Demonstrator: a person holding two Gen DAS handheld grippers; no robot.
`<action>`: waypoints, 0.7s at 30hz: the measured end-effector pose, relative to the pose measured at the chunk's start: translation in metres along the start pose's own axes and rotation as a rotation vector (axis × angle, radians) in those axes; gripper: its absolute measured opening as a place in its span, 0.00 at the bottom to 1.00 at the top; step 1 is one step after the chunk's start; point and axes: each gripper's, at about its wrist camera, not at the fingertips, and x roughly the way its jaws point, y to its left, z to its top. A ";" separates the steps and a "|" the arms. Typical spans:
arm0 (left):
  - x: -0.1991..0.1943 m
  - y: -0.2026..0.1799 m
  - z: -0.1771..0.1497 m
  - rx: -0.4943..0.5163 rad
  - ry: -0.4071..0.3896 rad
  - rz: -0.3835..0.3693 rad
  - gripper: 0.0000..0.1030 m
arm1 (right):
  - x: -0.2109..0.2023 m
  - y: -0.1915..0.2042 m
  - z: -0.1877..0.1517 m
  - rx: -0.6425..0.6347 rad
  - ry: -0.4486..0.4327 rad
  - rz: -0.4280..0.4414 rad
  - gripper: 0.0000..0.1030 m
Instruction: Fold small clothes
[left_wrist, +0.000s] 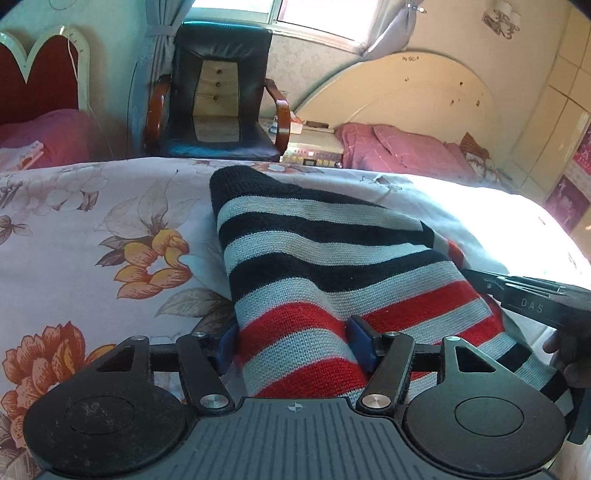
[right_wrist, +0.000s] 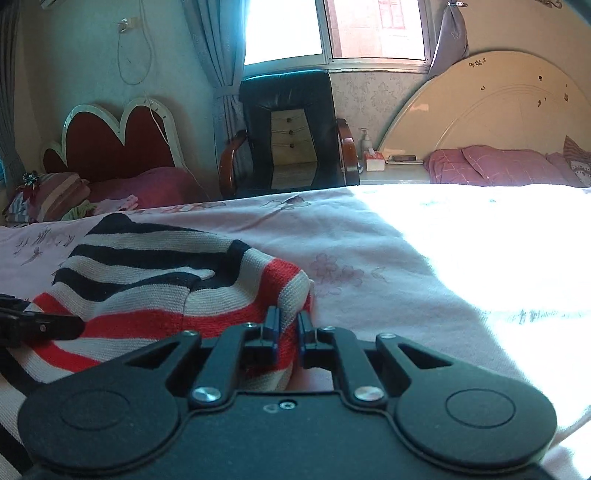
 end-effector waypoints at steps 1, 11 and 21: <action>-0.011 0.004 0.000 -0.006 -0.033 -0.004 0.60 | -0.005 0.000 0.004 0.009 0.013 -0.010 0.21; -0.056 -0.046 -0.039 0.219 -0.125 -0.033 0.60 | -0.065 0.059 0.001 -0.231 0.014 0.125 0.14; -0.104 -0.041 -0.044 0.199 -0.157 -0.036 0.59 | -0.094 0.048 -0.010 -0.134 -0.006 0.094 0.15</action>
